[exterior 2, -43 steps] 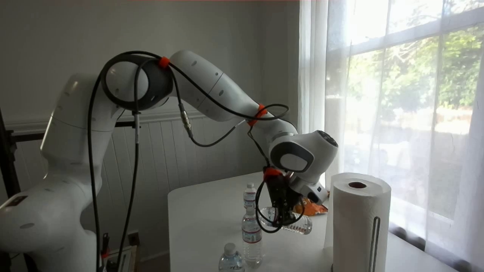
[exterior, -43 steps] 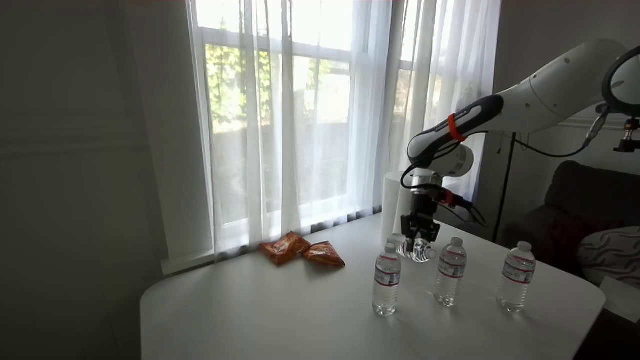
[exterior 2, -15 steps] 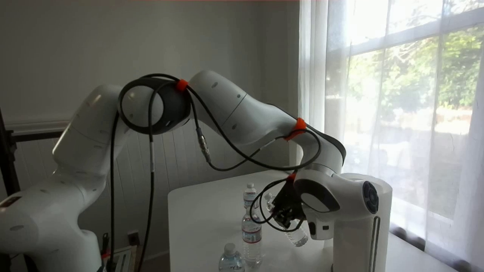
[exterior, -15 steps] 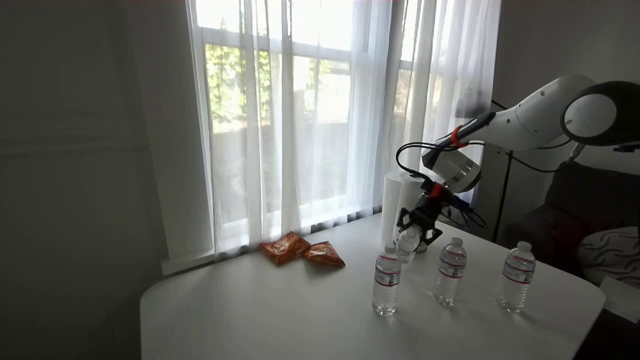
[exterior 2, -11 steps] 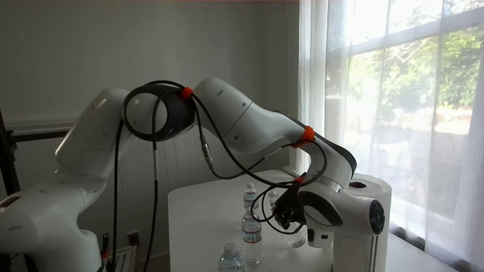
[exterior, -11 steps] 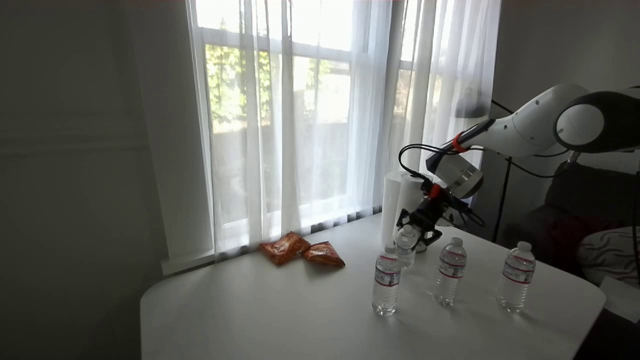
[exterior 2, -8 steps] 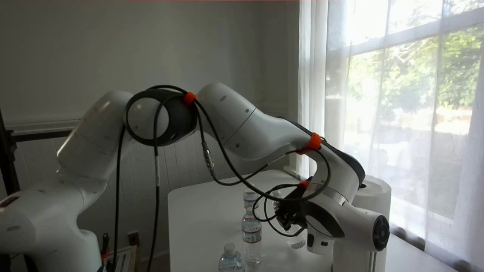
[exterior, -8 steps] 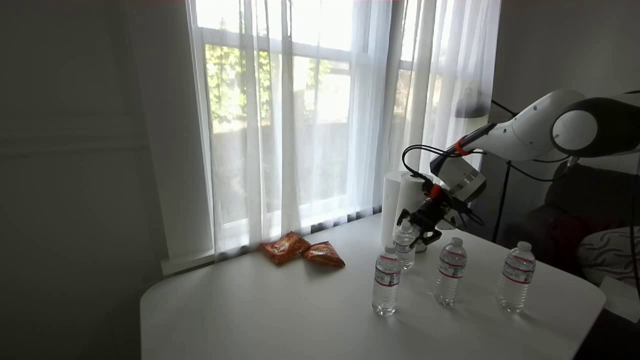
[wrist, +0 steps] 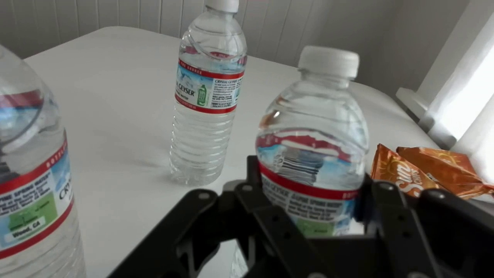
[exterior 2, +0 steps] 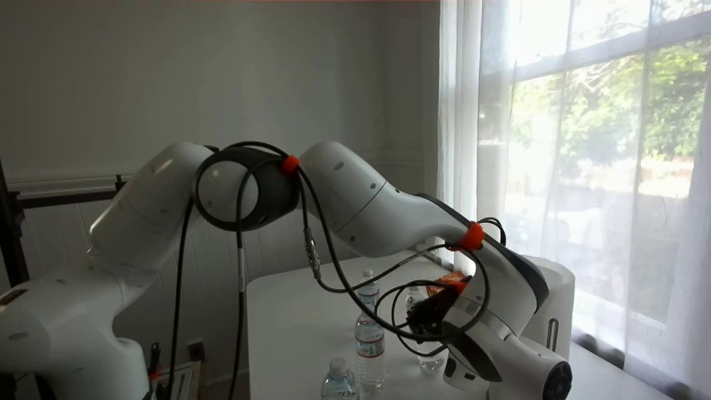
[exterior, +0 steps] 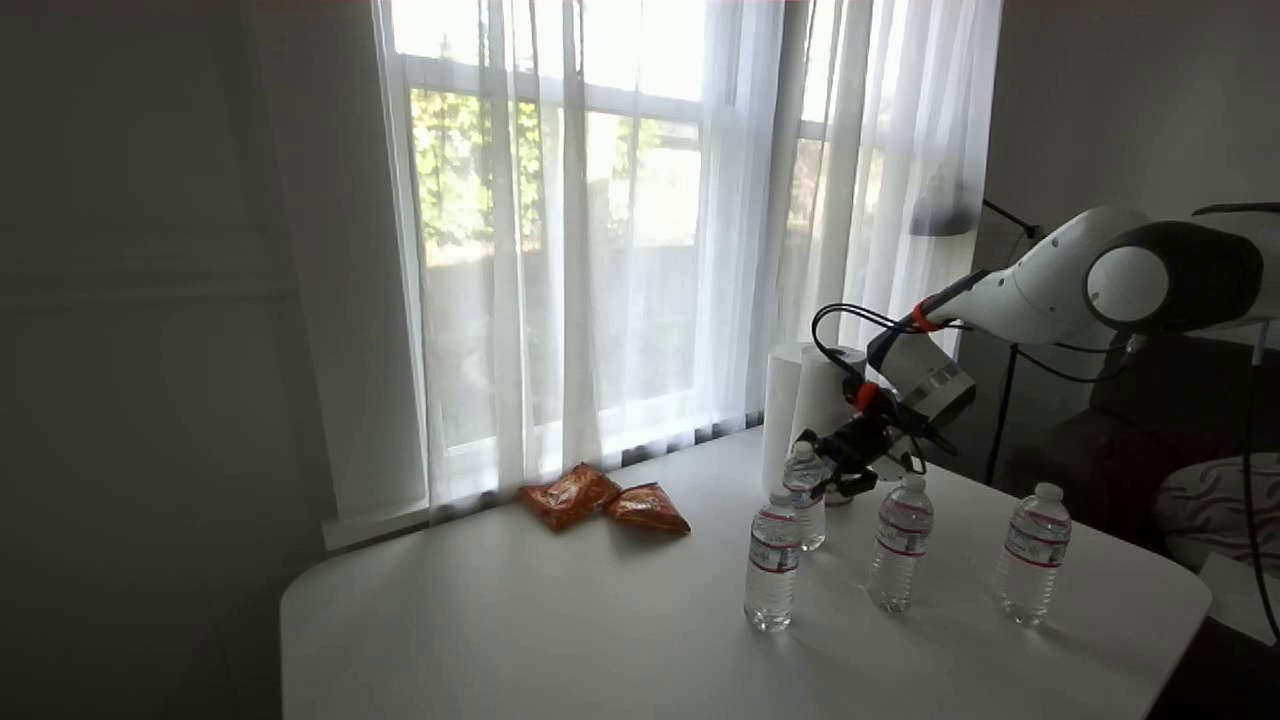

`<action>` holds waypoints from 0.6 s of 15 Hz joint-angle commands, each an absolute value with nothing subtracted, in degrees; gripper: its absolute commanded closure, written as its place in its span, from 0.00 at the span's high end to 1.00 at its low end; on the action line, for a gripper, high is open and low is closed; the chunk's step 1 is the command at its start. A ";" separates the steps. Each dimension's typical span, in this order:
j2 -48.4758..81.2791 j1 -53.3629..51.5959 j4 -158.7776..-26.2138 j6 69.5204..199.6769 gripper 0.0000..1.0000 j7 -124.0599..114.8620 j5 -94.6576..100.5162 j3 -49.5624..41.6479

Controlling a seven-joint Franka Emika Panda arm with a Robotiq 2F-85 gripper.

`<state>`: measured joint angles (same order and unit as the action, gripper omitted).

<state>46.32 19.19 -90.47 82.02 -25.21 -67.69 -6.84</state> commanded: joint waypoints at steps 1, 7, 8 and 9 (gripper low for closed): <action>48.12 20.15 -88.32 77.65 0.27 -27.95 -72.12 -6.92; 49.90 20.99 -88.27 75.02 0.27 -28.81 -76.54 -7.18; 50.33 20.98 -88.16 74.89 0.27 -29.09 -76.88 -7.31; 50.67 20.99 -88.10 74.77 0.27 -29.35 -77.07 -7.40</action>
<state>48.91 20.26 -90.16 78.11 -27.03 -74.31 -7.06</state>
